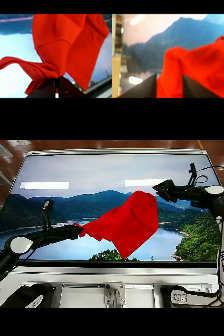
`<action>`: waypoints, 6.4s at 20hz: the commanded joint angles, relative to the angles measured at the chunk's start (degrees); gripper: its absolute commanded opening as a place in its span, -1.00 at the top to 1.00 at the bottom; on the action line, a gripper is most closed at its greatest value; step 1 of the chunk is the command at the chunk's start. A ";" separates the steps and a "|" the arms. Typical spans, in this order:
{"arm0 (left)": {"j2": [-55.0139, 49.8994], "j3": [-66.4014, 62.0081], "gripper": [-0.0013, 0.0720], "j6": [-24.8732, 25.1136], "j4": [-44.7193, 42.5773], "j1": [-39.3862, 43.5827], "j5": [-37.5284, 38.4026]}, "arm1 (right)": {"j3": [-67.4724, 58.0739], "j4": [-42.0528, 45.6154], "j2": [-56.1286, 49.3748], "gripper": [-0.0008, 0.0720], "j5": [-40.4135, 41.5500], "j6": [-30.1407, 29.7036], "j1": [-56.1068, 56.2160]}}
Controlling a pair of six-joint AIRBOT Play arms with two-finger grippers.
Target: Fold the shirts.
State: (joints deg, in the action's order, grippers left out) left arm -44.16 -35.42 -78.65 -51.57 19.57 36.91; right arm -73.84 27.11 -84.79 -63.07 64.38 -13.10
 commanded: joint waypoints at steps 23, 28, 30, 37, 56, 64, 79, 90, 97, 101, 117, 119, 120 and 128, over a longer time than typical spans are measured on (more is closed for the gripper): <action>-0.74 -2.73 0.84 11.39 0.15 -7.65 7.04 | 46.53 5.64 13.05 -0.78 14.34 28.37 31.87; -0.20 -4.07 0.85 12.46 0.46 -7.65 9.68 | 46.51 2.69 12.22 -0.73 20.41 31.39 35.47; -0.07 -5.75 0.85 12.50 0.42 -7.65 9.68 | 46.51 1.51 12.00 -0.17 21.44 31.32 35.47; -0.02 -9.57 0.85 12.66 -0.70 -9.53 10.43 | 35.47 5.57 14.97 0.79 12.15 21.73 35.39; 14.56 -63.47 0.85 11.28 -7.80 -21.35 8.52 | -32.70 65.99 47.32 0.79 -14.64 38.69 35.30; 8.07 -49.51 0.84 5.46 -18.47 -21.35 22.05 | -23.76 86.55 35.34 0.79 -36.22 33.90 35.28; -33.90 -33.22 0.84 5.25 0.70 -20.90 6.64 | -9.42 45.62 -8.63 0.78 7.89 40.52 13.88; -34.84 -42.82 -0.19 -0.02 -9.40 -38.75 50.40 | -19.93 58.29 1.22 -0.75 -10.38 24.72 2.58; -20.02 -5.49 -0.97 3.41 -7.30 -47.95 42.97 | -3.74 41.24 4.26 -0.75 -26.34 18.40 -15.26; -20.52 9.46 -0.97 9.29 8.98 -44.46 28.57 | 3.56 34.38 4.24 -0.75 -22.51 16.87 -13.84; -27.91 10.82 0.69 9.25 14.97 -32.11 12.17 | 9.01 33.55 -0.17 -0.75 -14.21 19.71 -9.40; -27.91 9.62 0.84 9.66 14.99 -32.11 12.81 | 9.05 33.44 -2.58 -0.75 -13.88 19.58 -7.56; -27.91 8.81 0.84 10.34 14.99 -32.11 13.62 | 9.05 33.38 -3.80 -0.75 -13.22 19.50 -6.38; -26.95 3.74 0.84 10.99 14.97 -32.11 18.93 | 9.05 30.53 -14.05 -0.75 -11.26 18.97 -1.40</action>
State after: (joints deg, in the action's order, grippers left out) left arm -71.44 -30.24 -67.94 -36.93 -12.56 53.78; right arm -64.84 58.89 -95.96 -74.46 83.53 -15.62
